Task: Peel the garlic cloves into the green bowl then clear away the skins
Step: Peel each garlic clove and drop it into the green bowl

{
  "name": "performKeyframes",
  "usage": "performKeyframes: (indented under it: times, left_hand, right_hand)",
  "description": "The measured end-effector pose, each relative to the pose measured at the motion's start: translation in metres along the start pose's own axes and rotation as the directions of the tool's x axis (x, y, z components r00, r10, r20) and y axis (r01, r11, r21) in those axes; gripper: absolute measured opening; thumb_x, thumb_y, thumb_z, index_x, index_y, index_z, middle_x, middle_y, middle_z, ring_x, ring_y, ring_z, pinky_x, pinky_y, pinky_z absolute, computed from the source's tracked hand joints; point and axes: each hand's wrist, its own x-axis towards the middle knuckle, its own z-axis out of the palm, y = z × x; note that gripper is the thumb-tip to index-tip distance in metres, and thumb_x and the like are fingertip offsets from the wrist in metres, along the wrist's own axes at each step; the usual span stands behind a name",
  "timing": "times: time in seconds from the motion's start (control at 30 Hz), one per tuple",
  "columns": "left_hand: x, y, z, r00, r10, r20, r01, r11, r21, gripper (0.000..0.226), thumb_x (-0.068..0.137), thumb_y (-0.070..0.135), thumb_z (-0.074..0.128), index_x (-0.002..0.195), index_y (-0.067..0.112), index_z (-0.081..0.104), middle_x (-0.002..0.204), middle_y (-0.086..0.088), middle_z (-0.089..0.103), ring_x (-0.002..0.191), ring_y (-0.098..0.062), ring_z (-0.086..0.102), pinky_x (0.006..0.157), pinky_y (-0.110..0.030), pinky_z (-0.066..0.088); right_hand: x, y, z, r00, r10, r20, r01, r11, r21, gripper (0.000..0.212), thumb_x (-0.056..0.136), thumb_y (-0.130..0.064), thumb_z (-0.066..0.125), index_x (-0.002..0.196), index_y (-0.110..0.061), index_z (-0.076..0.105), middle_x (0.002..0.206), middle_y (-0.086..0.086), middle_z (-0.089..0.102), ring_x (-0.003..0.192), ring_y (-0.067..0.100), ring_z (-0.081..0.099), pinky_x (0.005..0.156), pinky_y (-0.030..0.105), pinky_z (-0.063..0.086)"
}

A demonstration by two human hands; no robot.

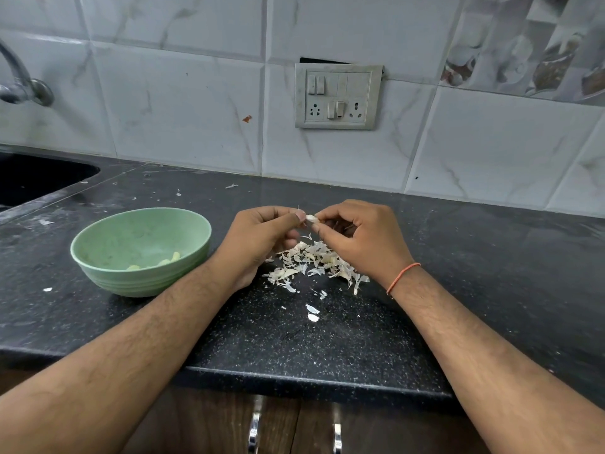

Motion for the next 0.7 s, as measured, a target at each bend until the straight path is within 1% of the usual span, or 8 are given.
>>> performKeyframes:
  times: [0.07,0.13,0.23,0.3,0.4,0.53,0.63,0.7]
  left_hand:
    - [0.0007,-0.0004,-0.0003,1.000,0.016,-0.012,-0.016,1.000,-0.009,0.012,0.097,0.015,0.076,0.103,0.005,0.079,0.082,-0.008,0.072,0.064,-0.010,0.064,0.062,-0.018,0.056]
    - [0.0012,-0.0012,0.0009,0.999,0.038,-0.001,-0.038,0.999,-0.001,0.014,0.100,0.015,0.072,0.105,0.003,0.077,0.082,-0.007,0.070,0.063,-0.010,0.063,0.062,-0.018,0.056]
    - [0.0026,-0.0029,0.0026,0.997,0.080,0.007,-0.080,0.996,0.024,0.015,0.104,0.015,0.068,0.107,0.003,0.075,0.087,-0.005,0.070,0.068,-0.007,0.061,0.062,-0.019,0.056]
    - [0.0032,-0.0032,0.0034,0.994,0.105,0.002,-0.105,0.993,0.046,0.015,0.105,0.016,0.066,0.109,0.004,0.073,0.090,-0.003,0.070,0.071,-0.005,0.061,0.060,-0.019,0.055]
    - [0.0044,-0.0042,0.0038,0.992,0.127,0.007,-0.127,0.989,0.074,0.013,0.106,0.016,0.063,0.109,0.006,0.072,0.092,0.000,0.069,0.073,-0.004,0.060,0.058,-0.019,0.054]
    - [0.0040,-0.0044,0.0046,0.991,0.129,0.039,-0.133,0.985,0.109,0.015,0.107,0.018,0.063,0.112,0.006,0.071,0.093,0.000,0.070,0.075,-0.004,0.062,0.058,-0.021,0.055]
    - [0.0006,-0.0021,0.0054,0.992,0.129,0.001,-0.128,0.982,0.140,0.014,0.104,0.018,0.068,0.110,0.007,0.074,0.092,-0.001,0.073,0.076,-0.010,0.065,0.058,-0.024,0.057]
    - [0.0004,-0.0024,0.0034,0.989,0.132,-0.059,-0.117,0.970,0.212,0.014,0.101,0.024,0.074,0.107,0.012,0.077,0.089,-0.003,0.077,0.074,-0.018,0.069,0.062,-0.035,0.061]
  right_hand:
    - [-0.0003,-0.0007,0.0004,0.984,0.176,0.027,-0.179,0.972,0.151,0.010,0.088,-0.027,0.087,0.097,-0.023,0.083,0.083,-0.011,0.077,0.077,0.007,0.073,0.073,0.029,0.063]
    - [0.0002,-0.0010,0.0011,0.950,0.299,0.086,-0.312,0.915,0.257,0.010,0.090,-0.029,0.086,0.097,-0.023,0.083,0.084,-0.006,0.079,0.079,0.015,0.076,0.075,0.035,0.066]
    - [0.0018,-0.0031,0.0028,0.878,0.431,0.209,-0.478,0.757,0.446,0.015,0.097,-0.026,0.078,0.101,-0.013,0.082,0.090,0.009,0.080,0.079,0.027,0.077,0.078,0.044,0.067]
    - [0.0018,-0.0050,0.0040,0.829,0.480,0.288,-0.556,0.647,0.522,0.020,0.100,-0.024,0.074,0.105,-0.006,0.081,0.094,0.014,0.080,0.079,0.026,0.074,0.076,0.040,0.067]
    - [0.0008,-0.0075,0.0057,0.801,0.478,0.360,-0.592,0.544,0.594,0.017,0.101,-0.018,0.072,0.105,-0.003,0.080,0.097,0.017,0.079,0.080,0.024,0.072,0.074,0.034,0.066]
    - [0.0007,-0.0086,0.0067,0.796,0.474,0.376,-0.588,0.458,0.666,0.010,0.100,-0.012,0.072,0.100,-0.004,0.080,0.093,0.016,0.077,0.077,0.022,0.071,0.072,0.031,0.065]
    - [0.0011,-0.0075,0.0067,0.804,0.486,0.343,-0.576,0.493,0.652,0.012,0.097,-0.011,0.075,0.101,0.000,0.080,0.092,0.018,0.077,0.077,0.022,0.071,0.070,0.031,0.064]
    - [0.0012,-0.0058,0.0067,0.830,0.492,0.264,-0.537,0.574,0.618,0.011,0.096,-0.009,0.077,0.099,0.001,0.081,0.090,0.018,0.079,0.075,0.023,0.072,0.068,0.032,0.063]
